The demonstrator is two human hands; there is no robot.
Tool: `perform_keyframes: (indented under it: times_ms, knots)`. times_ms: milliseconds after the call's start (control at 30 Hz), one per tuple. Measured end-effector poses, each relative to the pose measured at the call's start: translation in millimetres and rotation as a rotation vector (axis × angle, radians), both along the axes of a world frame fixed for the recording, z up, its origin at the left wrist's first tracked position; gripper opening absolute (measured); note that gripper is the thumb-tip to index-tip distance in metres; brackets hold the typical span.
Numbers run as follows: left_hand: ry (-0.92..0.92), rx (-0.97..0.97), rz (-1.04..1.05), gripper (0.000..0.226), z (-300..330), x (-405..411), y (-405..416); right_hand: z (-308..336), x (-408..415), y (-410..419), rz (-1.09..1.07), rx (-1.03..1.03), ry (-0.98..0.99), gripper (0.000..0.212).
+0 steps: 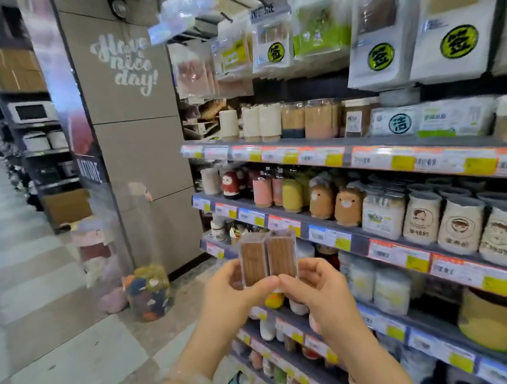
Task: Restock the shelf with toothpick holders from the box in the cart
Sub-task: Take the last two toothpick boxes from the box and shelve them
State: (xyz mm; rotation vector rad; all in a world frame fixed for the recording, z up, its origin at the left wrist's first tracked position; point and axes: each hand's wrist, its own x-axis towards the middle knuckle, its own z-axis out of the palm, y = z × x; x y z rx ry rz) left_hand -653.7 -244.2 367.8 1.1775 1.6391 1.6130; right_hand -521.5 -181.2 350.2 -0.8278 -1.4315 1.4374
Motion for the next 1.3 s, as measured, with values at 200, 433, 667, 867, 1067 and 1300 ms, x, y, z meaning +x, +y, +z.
perform_keyframes:
  times_ms: [200, 433, 667, 867, 1067, 1300]
  knots:
    - [0.061, 0.01, -0.187, 0.027, 26, -50, 25, 17, -42, -5, -0.2, 0.041, 0.069, 0.028]
    - [0.056, 0.042, -0.387, 0.028, 39, -62, 55, 36, -46, -2, -0.39, 0.103, 0.004, 0.023]
    - [0.025, 0.144, -0.517, 0.03, 68, -47, 96, 69, -28, 31, -0.497, 0.197, -0.053, 0.029]
    - [0.039, 0.217, -0.522, 0.031, 103, -37, 142, 110, -18, 66, -0.52, 0.338, -0.059, 0.017]
    - [0.038, 0.313, -0.588, 0.035, 136, -31, 180, 144, -6, 106, -0.606, 0.468, -0.177, 0.025]
    - [0.02, 0.397, -0.618, 0.033, 170, -21, 223, 188, 9, 139, -0.638, 0.555, -0.319, 0.036]
